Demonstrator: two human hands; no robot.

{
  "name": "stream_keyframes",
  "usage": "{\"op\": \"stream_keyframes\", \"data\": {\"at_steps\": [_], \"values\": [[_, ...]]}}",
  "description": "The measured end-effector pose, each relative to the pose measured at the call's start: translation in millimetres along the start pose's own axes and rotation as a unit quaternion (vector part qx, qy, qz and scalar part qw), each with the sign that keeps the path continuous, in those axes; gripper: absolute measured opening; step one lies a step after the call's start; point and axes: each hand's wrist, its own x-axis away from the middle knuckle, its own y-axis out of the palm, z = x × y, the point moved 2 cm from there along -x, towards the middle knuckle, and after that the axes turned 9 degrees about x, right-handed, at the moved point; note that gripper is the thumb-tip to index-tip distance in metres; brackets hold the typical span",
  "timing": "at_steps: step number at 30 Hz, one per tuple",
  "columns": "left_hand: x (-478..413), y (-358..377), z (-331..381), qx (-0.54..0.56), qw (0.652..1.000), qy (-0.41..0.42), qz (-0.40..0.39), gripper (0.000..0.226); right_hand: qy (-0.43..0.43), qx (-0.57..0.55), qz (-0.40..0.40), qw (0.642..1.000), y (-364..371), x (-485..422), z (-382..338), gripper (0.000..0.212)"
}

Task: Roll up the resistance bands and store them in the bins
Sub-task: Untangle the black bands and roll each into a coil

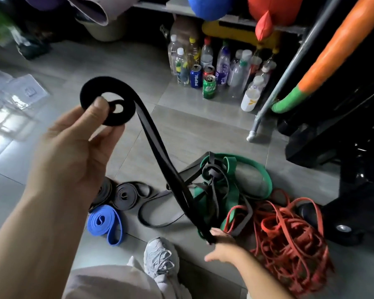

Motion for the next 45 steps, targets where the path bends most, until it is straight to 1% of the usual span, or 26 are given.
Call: {"op": "stream_keyframes", "data": {"at_steps": [2, 4, 5, 7, 8, 10, 12, 13, 15, 16, 17, 19, 21, 22, 23, 25, 27, 28, 30, 32, 34, 36, 37, 40, 42, 45], "values": [[-3.2, 2.4, -0.7, -0.012, 1.000, -0.011, 0.008, 0.016, 0.052, -0.040, 0.040, 0.997, 6.9, 20.6, 34.7, 0.026], [-2.3, 10.8, -3.5, -0.026, 0.999, -0.027, -0.004, 0.008, 0.117, -0.135, 0.073, 0.981, 8.3, 37.9, 60.0, 0.023], [-0.2, 17.1, -4.6, -0.034, 0.999, -0.031, -0.016, 0.007, 0.131, -0.196, 0.093, 0.967, 0.7, 46.6, 62.7, 0.018], [8.0, 31.4, -6.1, -0.051, 0.997, -0.034, -0.049, 0.011, 0.133, -0.308, 0.146, 0.931, -27.1, 58.9, 55.0, 0.013], [14.1, 38.9, -6.8, -0.057, 0.995, -0.035, -0.067, 0.012, 0.134, -0.347, 0.173, 0.912, -47.6, 64.9, 45.5, 0.018], [28.1, 51.4, -9.2, -0.066, 0.992, -0.038, -0.097, 0.012, 0.095, -0.414, 0.208, 0.881, -92.0, 81.9, 18.7, 0.031], [41.2, 59.5, -11.0, -0.066, 0.990, -0.044, -0.116, 0.012, 0.051, -0.480, 0.229, 0.845, -132.3, 104.6, -8.7, 0.031], [46.2, 61.8, -11.6, -0.061, 0.990, -0.047, -0.120, 0.011, 0.037, -0.488, 0.253, 0.834, -153.7, 118.5, -22.9, 0.028], [52.2, 63.0, -11.4, -0.055, 0.990, -0.048, -0.118, 0.010, 0.000, -0.467, 0.303, 0.831, -194.8, 148.4, -50.6, 0.024], [53.9, 62.1, -10.7, -0.055, 0.991, -0.048, -0.113, 0.009, -0.032, -0.453, 0.324, 0.830, -213.1, 163.9, -64.5, 0.023], [54.9, 60.2, -10.1, -0.054, 0.992, -0.047, -0.108, 0.008, -0.064, -0.422, 0.348, 0.835, -230.5, 180.0, -79.7, 0.022], [56.3, 54.7, -9.8, -0.054, 0.992, -0.045, -0.101, 0.006, -0.111, -0.324, 0.394, 0.853, -257.3, 209.2, -107.5, 0.016], [57.3, 47.8, -10.6, -0.065, 0.992, -0.042, -0.095, 0.007, -0.153, -0.257, 0.425, 0.854, -276.9, 233.5, -133.2, 0.014], [58.1, 44.4, -11.1, -0.073, 0.992, -0.042, -0.094, 0.011, -0.170, -0.235, 0.436, 0.852, -284.6, 244.4, -145.6, 0.013], [58.8, 40.7, -12.0, -0.081, 0.991, -0.043, -0.094, 0.016, -0.185, -0.228, 0.444, 0.846, -290.3, 254.6, -156.7, 0.012], [61.9, 34.8, -12.2, -0.097, 0.989, -0.044, -0.099, 0.022, -0.220, -0.262, 0.455, 0.822, -300.3, 274.3, -177.8, 0.013], [65.7, 30.0, -10.1, -0.097, 0.989, -0.039, -0.106, 0.020, -0.244, -0.306, 0.459, 0.797, -307.4, 292.4, -195.9, 0.014], [67.5, 28.0, -8.3, -0.088, 0.989, -0.034, -0.111, 0.018, -0.253, -0.307, 0.460, 0.794, -309.3, 298.9, -202.7, 0.012], [70.0, 23.3, -3.3, -0.065, 0.991, -0.018, -0.113, 0.013, -0.253, -0.251, 0.470, 0.808, -309.3, 303.4, -211.4, 0.005], [70.2, 17.4, 2.9, -0.042, 0.995, -0.001, -0.093, 0.011, -0.224, -0.174, 0.488, 0.825, -306.8, 296.6, -210.0, 0.002], [69.2, 10.7, 9.3, -0.025, 0.998, 0.016, -0.062, 0.015, -0.188, -0.111, 0.499, 0.839, -297.9, 286.5, -203.4, 0.011], [67.4, 4.1, 14.0, -0.024, 0.998, 0.031, -0.047, 0.015, -0.152, -0.045, 0.488, 0.858, -281.2, 271.7, -189.5, 0.024], [67.1, 1.9, 15.6, -0.030, 0.998, 0.036, -0.048, 0.013, -0.133, -0.011, 0.465, 0.875, -267.9, 263.8, -180.7, 0.026], [64.9, -3.8, 17.2, -0.036, 0.997, 0.043, -0.047, 0.013, -0.066, 0.091, 0.351, 0.930, -208.9, 233.4, -141.3, 0.026], [61.1, -7.5, 20.3, -0.036, 0.997, 0.055, -0.031, 0.015, -0.034, 0.128, 0.264, 0.956, -161.3, 207.9, -110.9, 0.041], [53.1, -15.3, 26.8, -0.027, 0.997, 0.065, -0.026, 0.008, 0.013, 0.094, 0.098, 0.991, -89.3, 172.4, -66.7, 0.071]]}}
